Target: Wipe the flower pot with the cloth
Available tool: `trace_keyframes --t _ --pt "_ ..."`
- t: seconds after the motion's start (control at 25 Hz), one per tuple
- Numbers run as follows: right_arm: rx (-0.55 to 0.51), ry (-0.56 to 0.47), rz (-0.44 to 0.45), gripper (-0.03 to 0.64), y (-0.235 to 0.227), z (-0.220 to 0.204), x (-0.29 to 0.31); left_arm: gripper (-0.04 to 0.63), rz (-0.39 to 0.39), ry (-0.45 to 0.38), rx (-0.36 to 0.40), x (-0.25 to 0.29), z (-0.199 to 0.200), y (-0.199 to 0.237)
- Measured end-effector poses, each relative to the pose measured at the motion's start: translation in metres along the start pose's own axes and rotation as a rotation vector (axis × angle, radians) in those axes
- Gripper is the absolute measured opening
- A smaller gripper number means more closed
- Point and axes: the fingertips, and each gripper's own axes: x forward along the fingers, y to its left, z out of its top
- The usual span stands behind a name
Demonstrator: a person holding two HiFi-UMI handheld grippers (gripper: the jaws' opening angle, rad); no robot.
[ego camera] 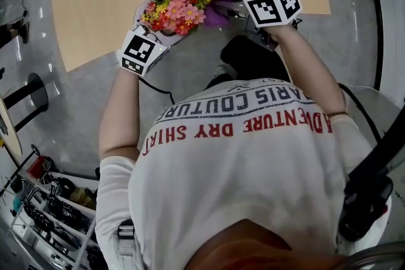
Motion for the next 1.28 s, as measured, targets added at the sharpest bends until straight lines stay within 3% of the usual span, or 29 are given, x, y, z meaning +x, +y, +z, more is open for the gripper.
trace_keyframes --t 0.24,0.48,0.64,0.8,0.92,1.08,1.28 --pt "-0.028 0.092 -0.005 0.064 -0.012 -0.005 0.011 0.526 0.006 0.004 0.001 0.0 -0.001 -0.001" --pt "-0.2 0.276 -0.174 0.064 -0.035 -0.02 0.026 0.526 -0.003 0.037 0.008 0.0 -0.002 0.001" --pt "-0.174 0.28 -0.168 0.064 -0.036 -0.021 0.028 0.526 0.002 0.044 0.012 0.0 -0.004 0.001" --pt "-0.136 0.217 -0.166 0.064 -0.038 -0.019 0.019 0.526 0.04 0.046 -0.027 0.001 -0.006 0.0" --pt "-0.102 0.157 -0.176 0.064 -0.033 -0.018 0.009 0.526 0.098 0.013 -0.075 -0.014 -0.004 0.003" --pt "-0.088 0.084 -0.207 0.064 -0.018 -0.02 -0.005 0.528 0.255 -0.052 -0.181 -0.051 -0.002 -0.003" --pt "-0.051 0.011 -0.213 0.064 -0.012 -0.027 -0.025 0.528 0.42 -0.053 -0.313 -0.04 -0.01 -0.025"
